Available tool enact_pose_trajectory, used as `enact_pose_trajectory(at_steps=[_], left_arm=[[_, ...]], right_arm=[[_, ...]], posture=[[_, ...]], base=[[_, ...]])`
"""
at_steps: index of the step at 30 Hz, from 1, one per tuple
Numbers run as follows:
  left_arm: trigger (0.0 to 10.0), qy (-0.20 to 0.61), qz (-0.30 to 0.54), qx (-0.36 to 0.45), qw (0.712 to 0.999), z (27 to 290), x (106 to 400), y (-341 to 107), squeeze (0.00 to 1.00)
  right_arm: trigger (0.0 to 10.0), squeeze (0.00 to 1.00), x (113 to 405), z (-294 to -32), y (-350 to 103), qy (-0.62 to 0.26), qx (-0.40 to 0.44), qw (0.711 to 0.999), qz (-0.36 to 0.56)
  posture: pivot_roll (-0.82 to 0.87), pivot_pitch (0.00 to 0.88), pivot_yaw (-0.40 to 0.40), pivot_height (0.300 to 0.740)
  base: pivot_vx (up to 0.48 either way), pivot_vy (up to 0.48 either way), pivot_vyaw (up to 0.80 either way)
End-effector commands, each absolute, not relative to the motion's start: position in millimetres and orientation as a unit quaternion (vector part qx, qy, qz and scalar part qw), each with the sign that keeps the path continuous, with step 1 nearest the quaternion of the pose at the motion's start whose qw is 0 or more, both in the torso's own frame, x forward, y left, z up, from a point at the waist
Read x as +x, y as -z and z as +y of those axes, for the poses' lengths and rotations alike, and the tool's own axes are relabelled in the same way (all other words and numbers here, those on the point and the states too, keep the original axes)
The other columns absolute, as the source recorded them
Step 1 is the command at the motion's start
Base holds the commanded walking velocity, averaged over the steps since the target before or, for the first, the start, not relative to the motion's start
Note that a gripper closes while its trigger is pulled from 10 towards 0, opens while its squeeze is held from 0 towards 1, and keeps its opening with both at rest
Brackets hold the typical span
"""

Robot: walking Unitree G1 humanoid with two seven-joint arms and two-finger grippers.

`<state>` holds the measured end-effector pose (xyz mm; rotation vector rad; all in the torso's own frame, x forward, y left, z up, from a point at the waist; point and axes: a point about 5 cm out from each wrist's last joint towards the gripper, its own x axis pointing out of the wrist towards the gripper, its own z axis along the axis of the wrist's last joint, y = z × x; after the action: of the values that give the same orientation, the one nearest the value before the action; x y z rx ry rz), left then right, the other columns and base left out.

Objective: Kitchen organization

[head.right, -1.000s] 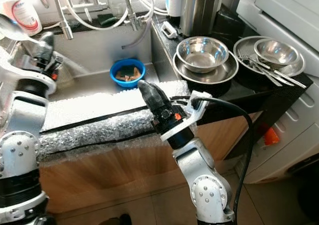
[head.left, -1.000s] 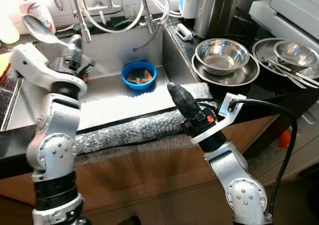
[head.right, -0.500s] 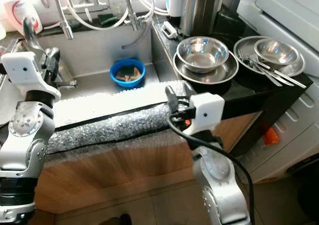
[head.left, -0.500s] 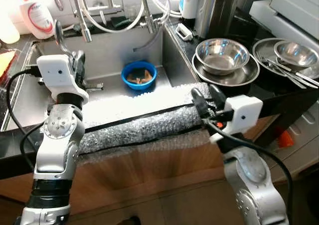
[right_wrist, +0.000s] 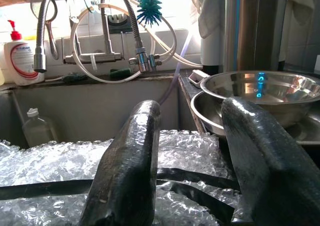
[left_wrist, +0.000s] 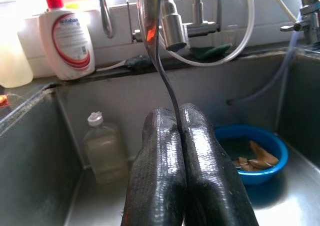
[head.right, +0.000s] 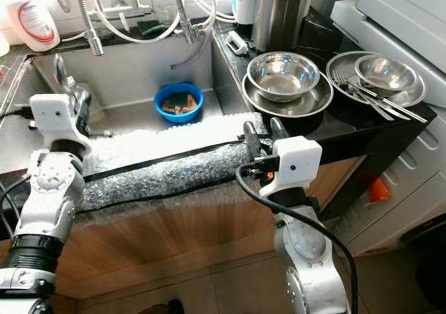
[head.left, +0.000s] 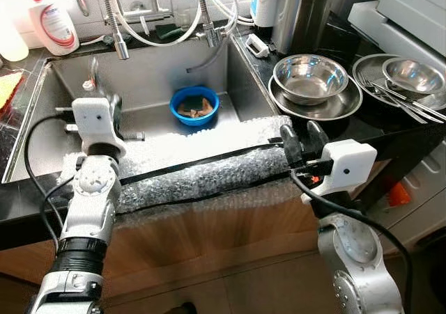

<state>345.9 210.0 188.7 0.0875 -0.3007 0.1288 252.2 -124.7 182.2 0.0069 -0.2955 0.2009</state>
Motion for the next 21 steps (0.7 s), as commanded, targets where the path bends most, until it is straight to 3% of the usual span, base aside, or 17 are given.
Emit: enact_pose_trajectory(at_steps=[1, 7, 8, 9, 21], left_arm=[[10.0, -0.072, -0.147, 0.046, 0.985, 216.7, 346.9, -187.2, 0.00], [10.0, -0.081, -0.146, 0.030, 0.985, 222.2, 351.9, -185.9, 0.00], [10.0, -0.081, -0.145, 0.029, 0.986, 222.7, 352.2, -184.6, 0.62], [10.0, -0.082, -0.146, 0.027, 0.986, 222.7, 352.2, -184.2, 1.00], [10.0, -0.063, -0.159, 0.024, 0.985, 214.4, 352.4, -184.6, 1.00]], right_arm=[[10.0, 0.00, 249.0, -122.8, -182.1, -0.101, 0.004, 0.984, -0.149], [10.0, 0.00, 248.6, -122.6, -180.6, -0.097, 0.008, 0.985, -0.146], [10.0, 0.00, 249.1, -122.1, -180.5, -0.098, 0.008, 0.985, -0.145], [10.0, 0.00, 249.5, -122.0, -180.5, -0.098, 0.008, 0.985, -0.145], [10.0, 0.00, 252.6, -120.5, -179.0, -0.098, 0.015, 0.985, -0.140]], posture=[[-0.08, 0.118, 0.052, 0.740], [-0.08, 0.116, 0.050, 0.740], [-0.08, 0.116, 0.050, 0.740], [-0.08, 0.114, 0.048, 0.740], [-0.08, 0.102, 0.046, 0.740]], base=[[0.000, 0.000, 0.00], [0.000, 0.000, 0.00], [0.000, 0.000, 0.00], [0.000, 0.000, 0.00], [0.000, 0.000, 0.00]])
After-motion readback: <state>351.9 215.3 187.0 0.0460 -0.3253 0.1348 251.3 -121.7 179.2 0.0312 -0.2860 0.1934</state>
